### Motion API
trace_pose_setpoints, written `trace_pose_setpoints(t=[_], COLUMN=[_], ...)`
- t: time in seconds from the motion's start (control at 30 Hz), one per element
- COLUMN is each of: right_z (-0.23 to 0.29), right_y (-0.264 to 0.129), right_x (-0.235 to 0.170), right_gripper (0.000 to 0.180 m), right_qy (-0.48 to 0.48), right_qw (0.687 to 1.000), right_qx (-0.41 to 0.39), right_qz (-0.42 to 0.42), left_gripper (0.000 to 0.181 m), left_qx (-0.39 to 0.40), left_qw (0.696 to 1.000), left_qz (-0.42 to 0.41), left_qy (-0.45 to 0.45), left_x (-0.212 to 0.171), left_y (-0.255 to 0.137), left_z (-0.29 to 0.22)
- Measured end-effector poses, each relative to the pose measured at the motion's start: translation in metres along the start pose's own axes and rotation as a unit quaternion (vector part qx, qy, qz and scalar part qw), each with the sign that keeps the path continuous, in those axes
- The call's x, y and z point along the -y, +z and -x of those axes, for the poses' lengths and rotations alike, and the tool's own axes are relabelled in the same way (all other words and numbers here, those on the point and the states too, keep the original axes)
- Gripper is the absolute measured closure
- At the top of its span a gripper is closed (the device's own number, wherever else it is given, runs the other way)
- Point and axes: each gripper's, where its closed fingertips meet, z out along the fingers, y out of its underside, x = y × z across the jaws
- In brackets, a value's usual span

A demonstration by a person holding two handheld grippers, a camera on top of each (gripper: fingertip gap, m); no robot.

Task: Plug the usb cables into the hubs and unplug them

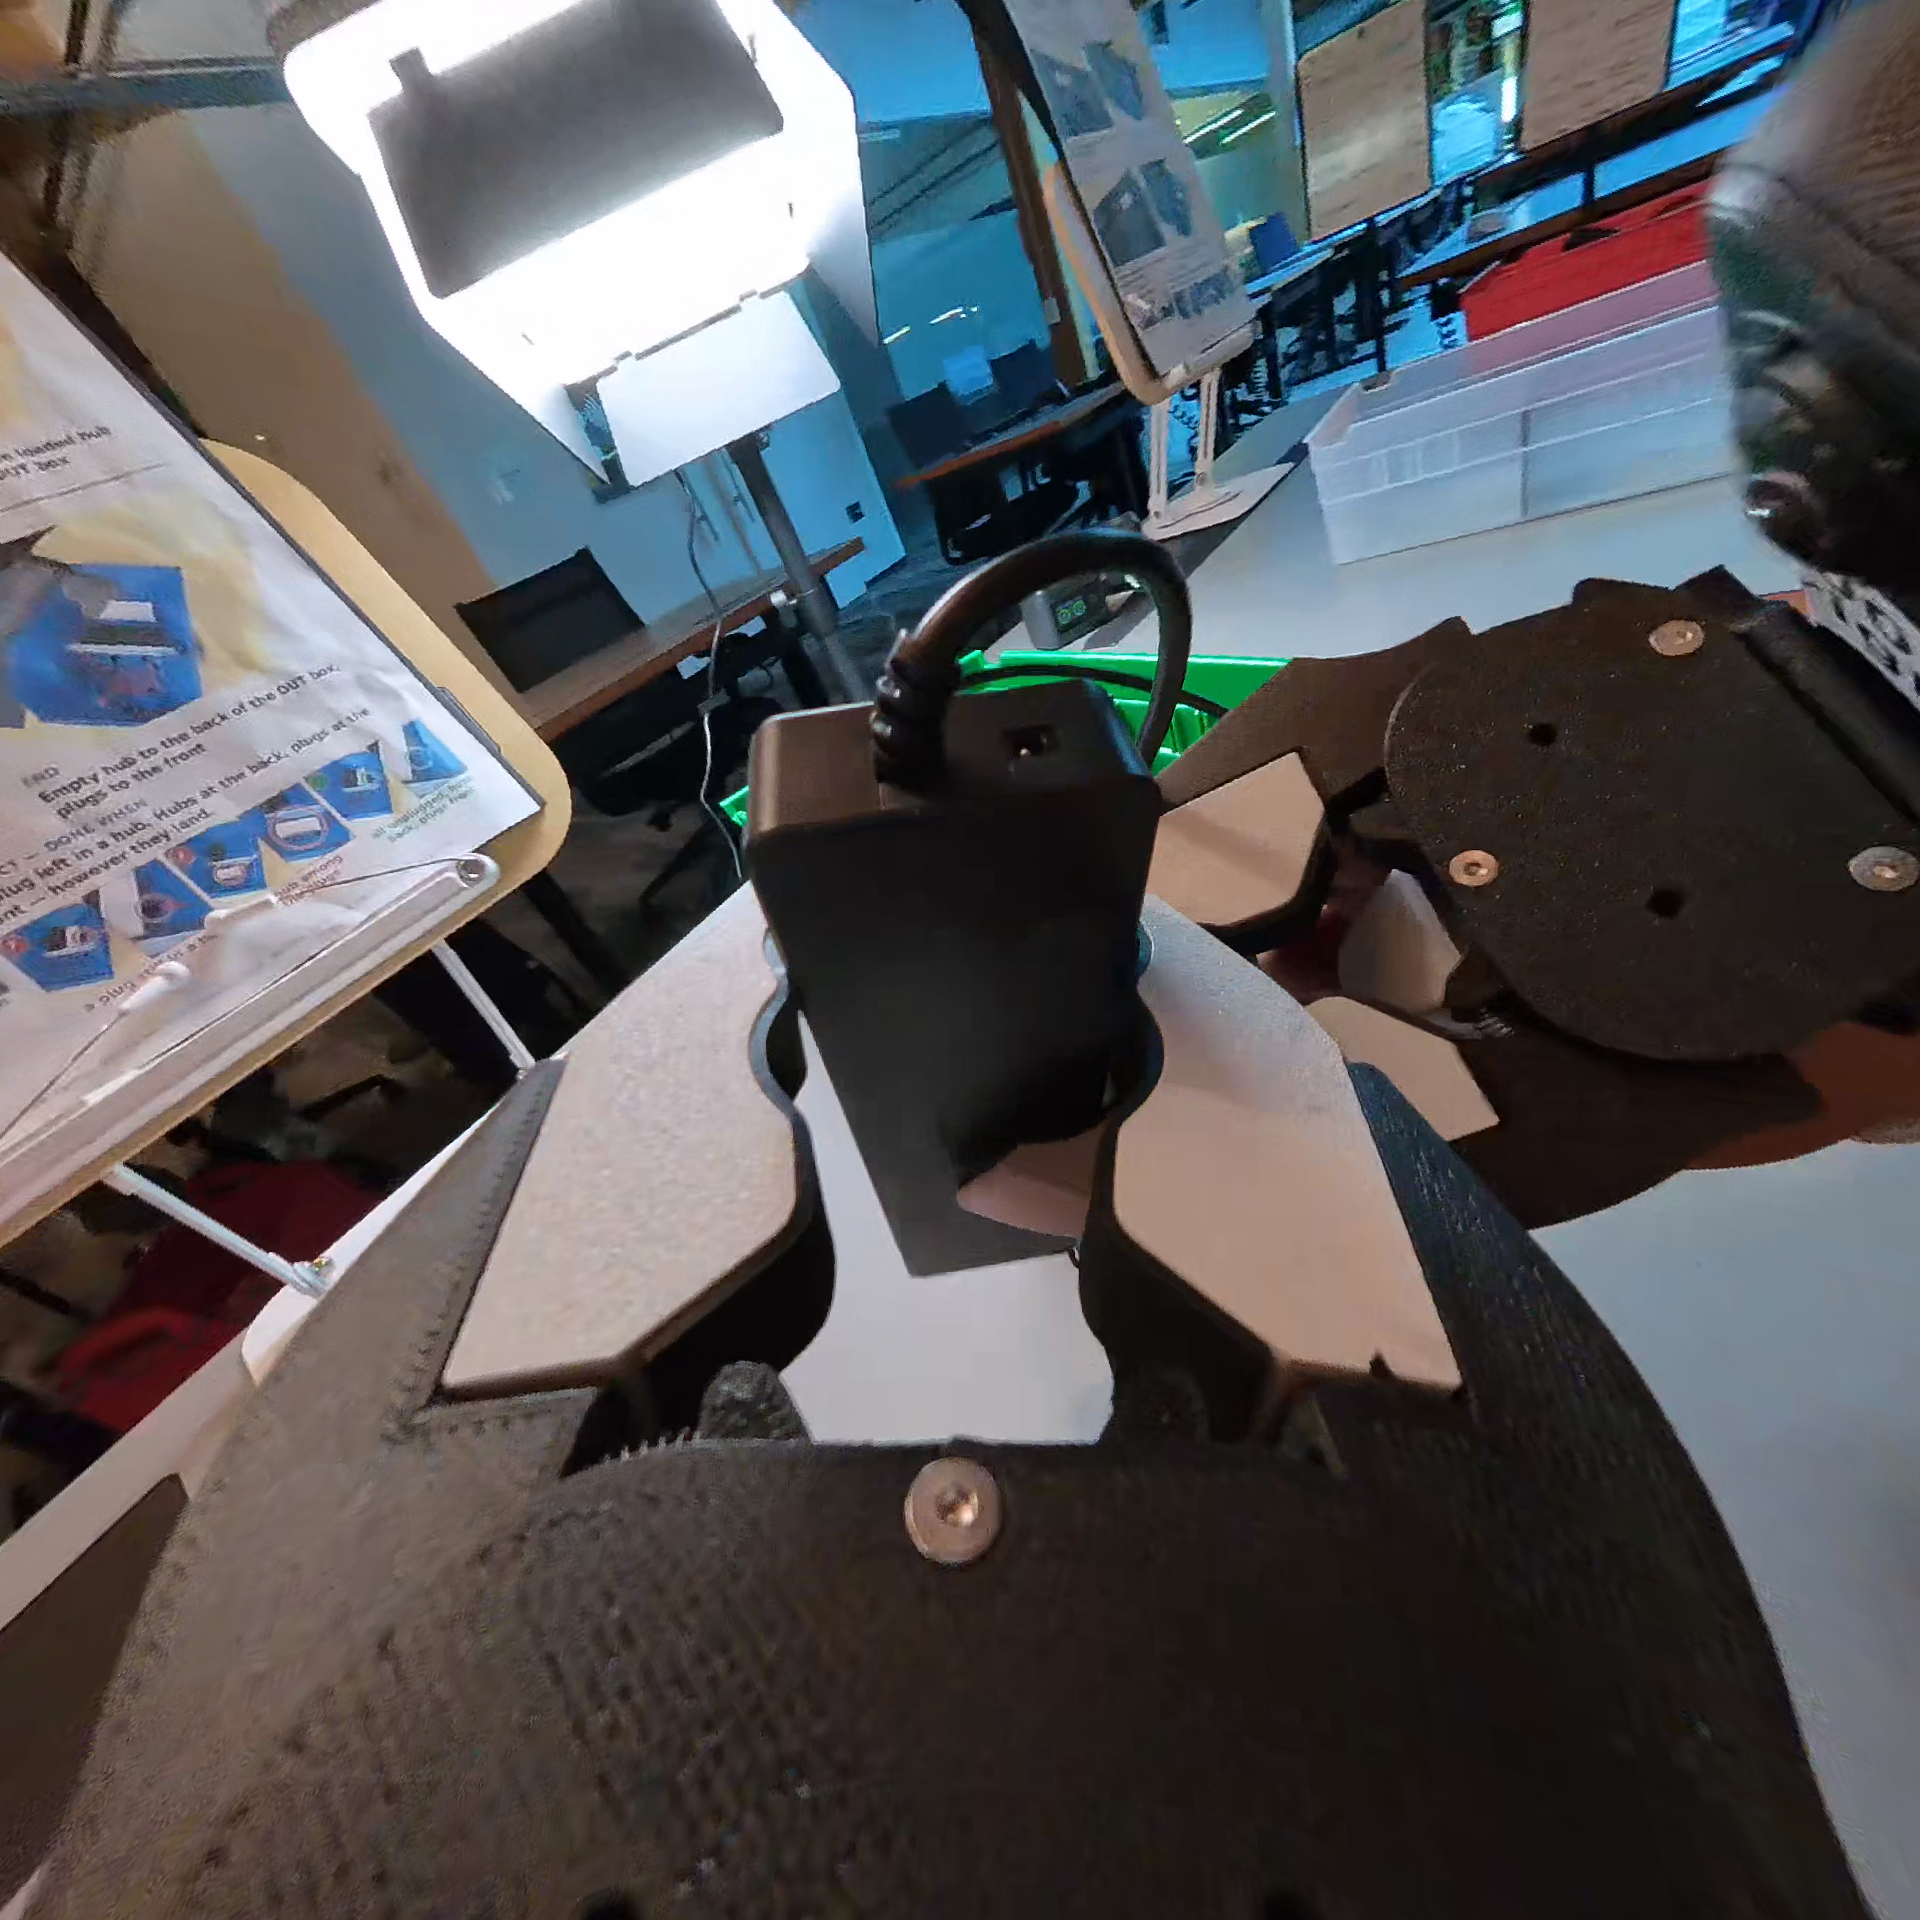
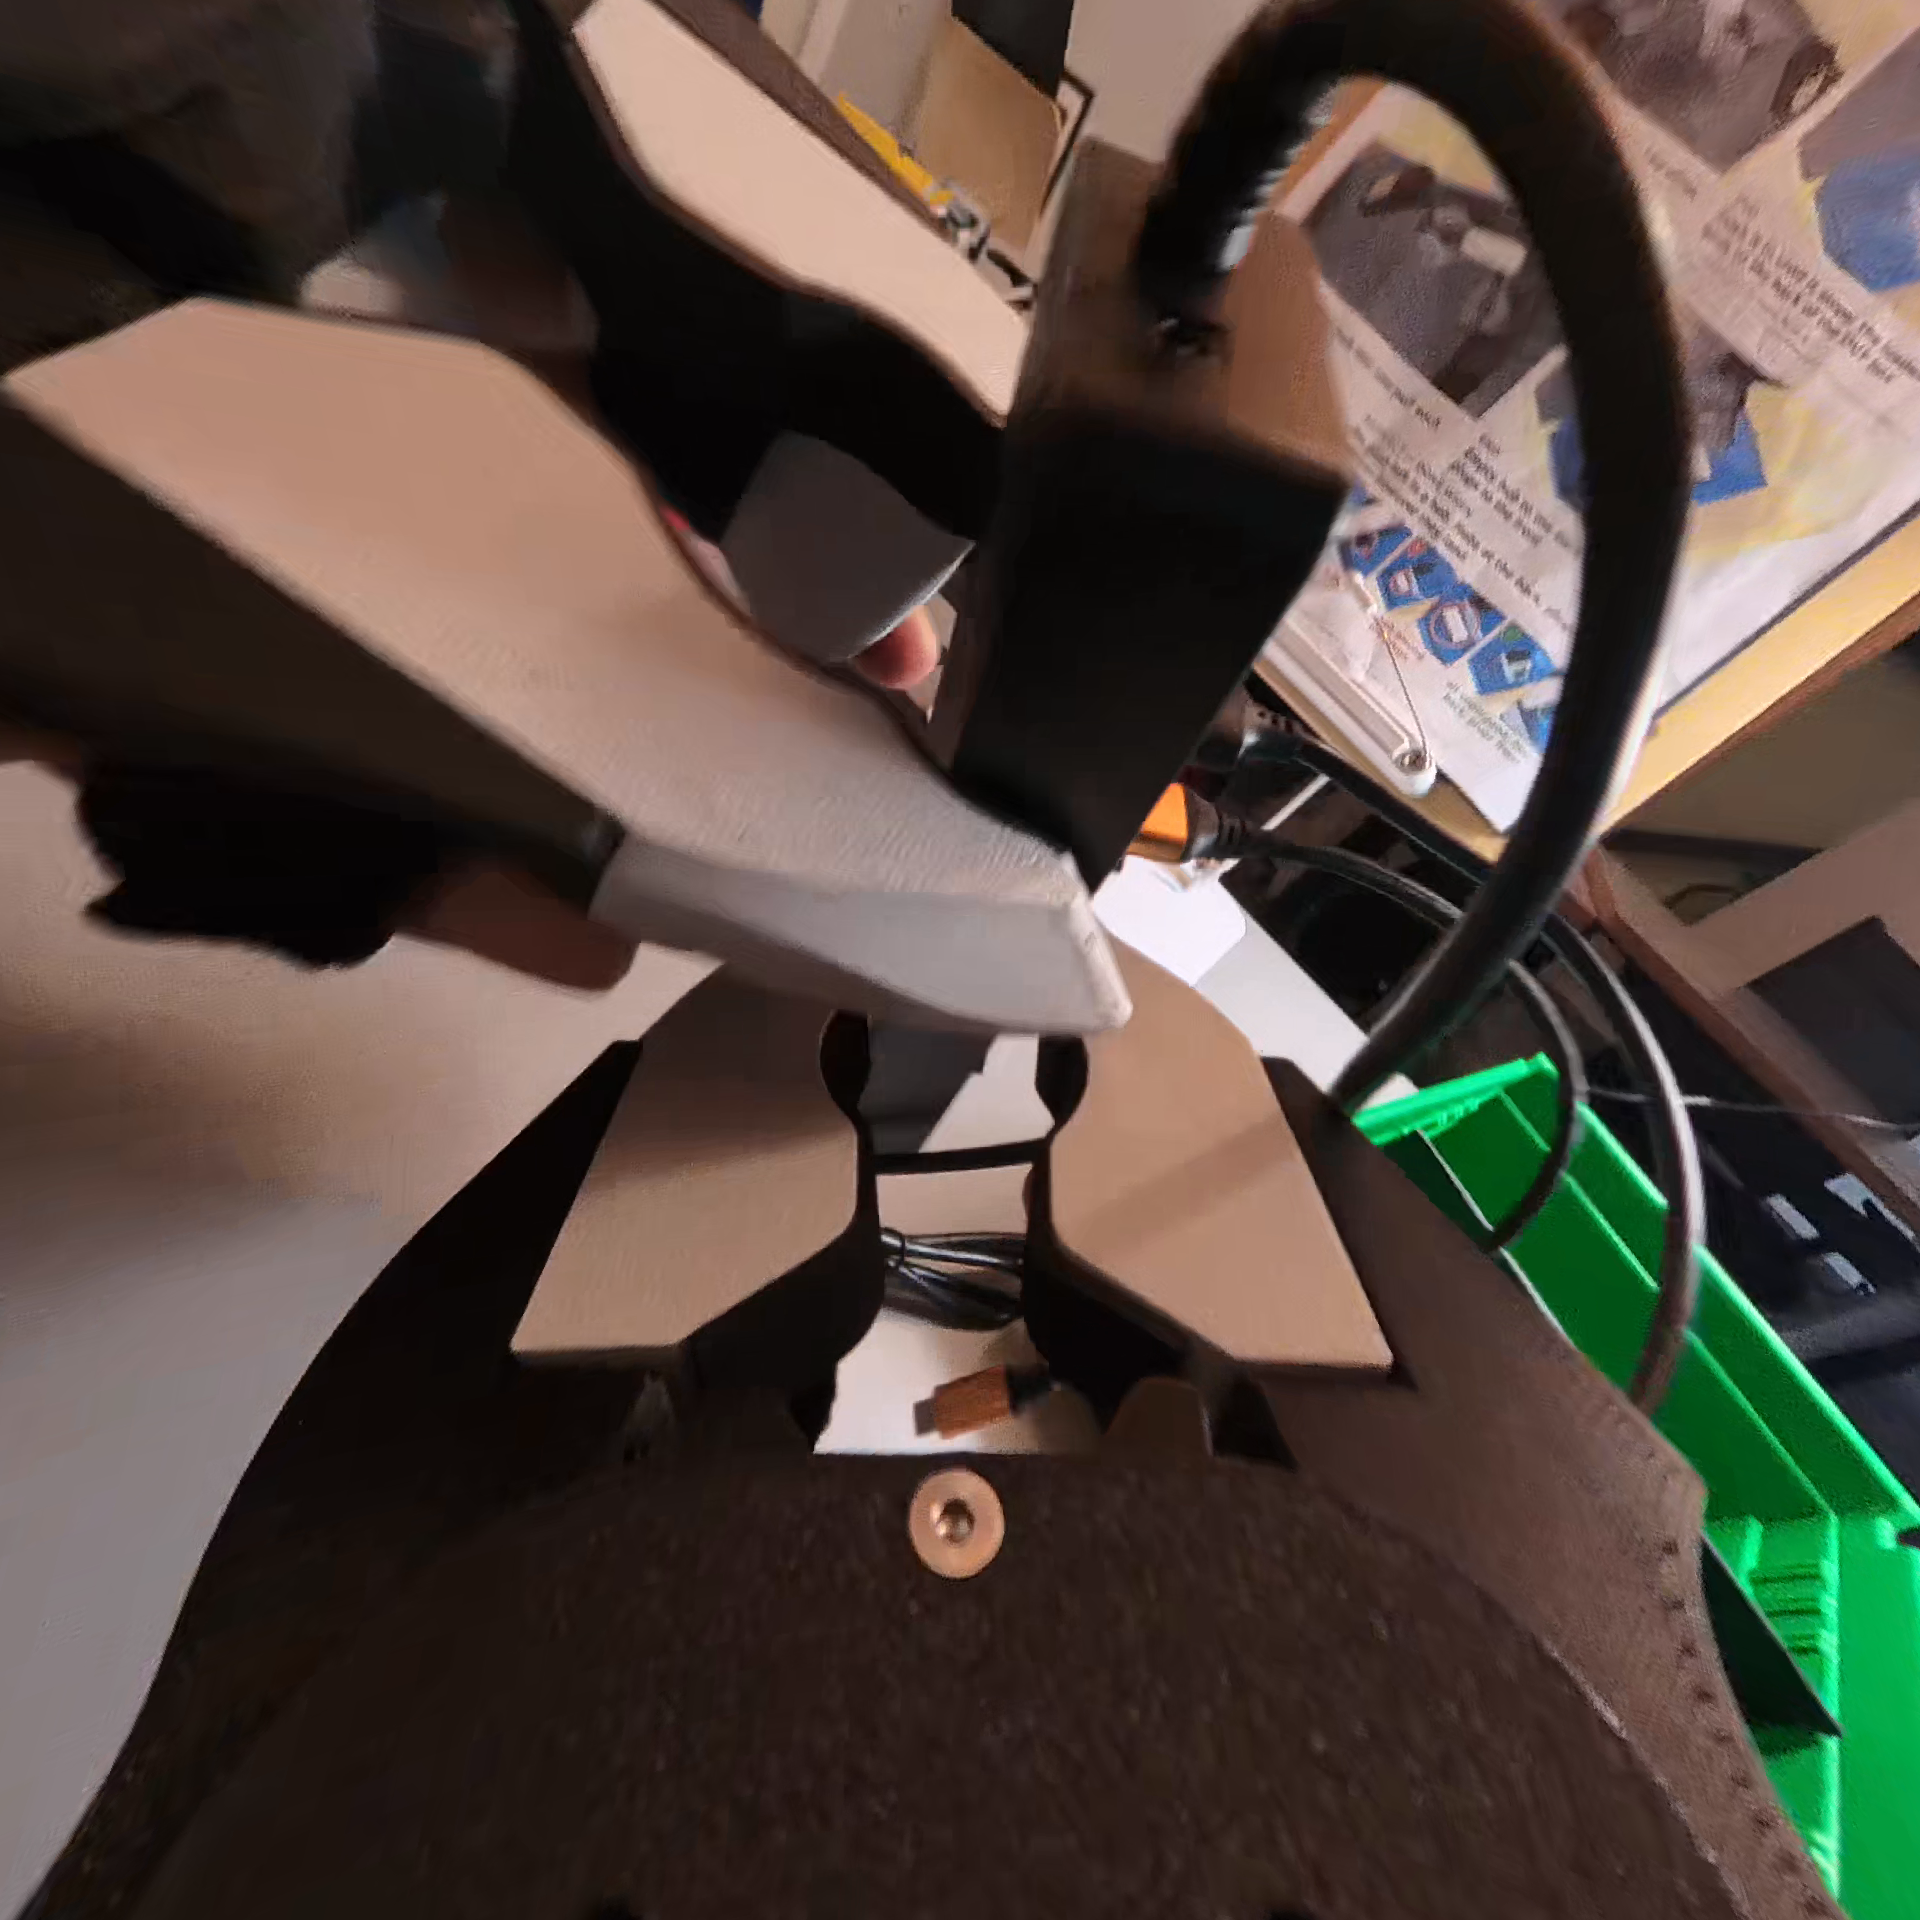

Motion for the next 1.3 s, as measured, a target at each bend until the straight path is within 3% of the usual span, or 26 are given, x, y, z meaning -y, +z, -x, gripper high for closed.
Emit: trace_pose_setpoints(t=[0.07, 0.17, 0.27, 0.4, 0.5, 0.63, 0.77, 0.87, 1.03, 1.13, 1.2, 1.3], right_z=[0.007, 0.049, 0.091, 0.077, 0.029, -0.034, -0.057, -0.053, -0.04, -0.041, -0.053, -0.062], right_y=[-0.006, -0.028, -0.065, -0.109, -0.124, -0.13, -0.111, -0.093, -0.084, -0.092, -0.093, -0.09], right_x=[0.012, 0.042, 0.068, 0.107, 0.139, 0.17, 0.161, 0.14, 0.122, 0.118, 0.117, 0.111], right_gripper=[0.15, 0.145, 0.154, 0.159, 0.161, 0.161, 0.155, 0.146, 0.144, 0.139, 0.137, 0.129], right_qy=[-0.024, -0.068, -0.104, -0.018, 0.041, 0.062, -0.022, -0.015, 0.127, 0.213, 0.245, 0.251], right_qw=[0.999, 0.987, 0.943, 0.892, 0.884, 0.899, 0.936, 0.948, 0.905, 0.848, 0.835, 0.845], right_qx=[0.01, 0.113, 0.256, 0.367, 0.346, 0.255, 0.167, 0.195, 0.35, 0.444, 0.449, 0.433], right_qz=[-0.022, -0.096, -0.185, -0.264, -0.313, -0.35, -0.309, -0.253, -0.205, -0.194, -0.203, -0.188], left_gripper=[0.124, 0.124, 0.124, 0.124, 0.124, 0.124, 0.124, 0.124, 0.125, 0.124, 0.124, 0.124], left_qx=[0.007, -0.005, -0.048, -0.09, -0.156, -0.242, -0.303, -0.333, -0.356, -0.36, -0.357, -0.353], left_qw=[1.0, 0.998, 0.99, 0.978, 0.958, 0.912, 0.865, 0.842, 0.858, 0.871, 0.879, 0.884], left_qz=[-0.017, -0.064, -0.127, -0.183, -0.24, -0.307, -0.295, -0.272, -0.238, -0.216, -0.203, -0.19], left_qy=[0.017, 0.021, 0.031, 0.035, -0.003, -0.128, -0.272, -0.325, -0.284, -0.255, -0.243, -0.239], left_x=[0.011, 0.033, 0.062, 0.103, 0.129, 0.14, 0.123, 0.109, 0.092, 0.084, 0.08, 0.076], left_y=[-0.008, -0.031, -0.067, -0.111, -0.14, -0.151, -0.124, -0.104, -0.094, -0.092, -0.09, -0.086], left_z=[0.015, 0.046, 0.065, 0.075, 0.069, 0.068, 0.065, 0.053, 0.031, 0.023, 0.021, 0.017])
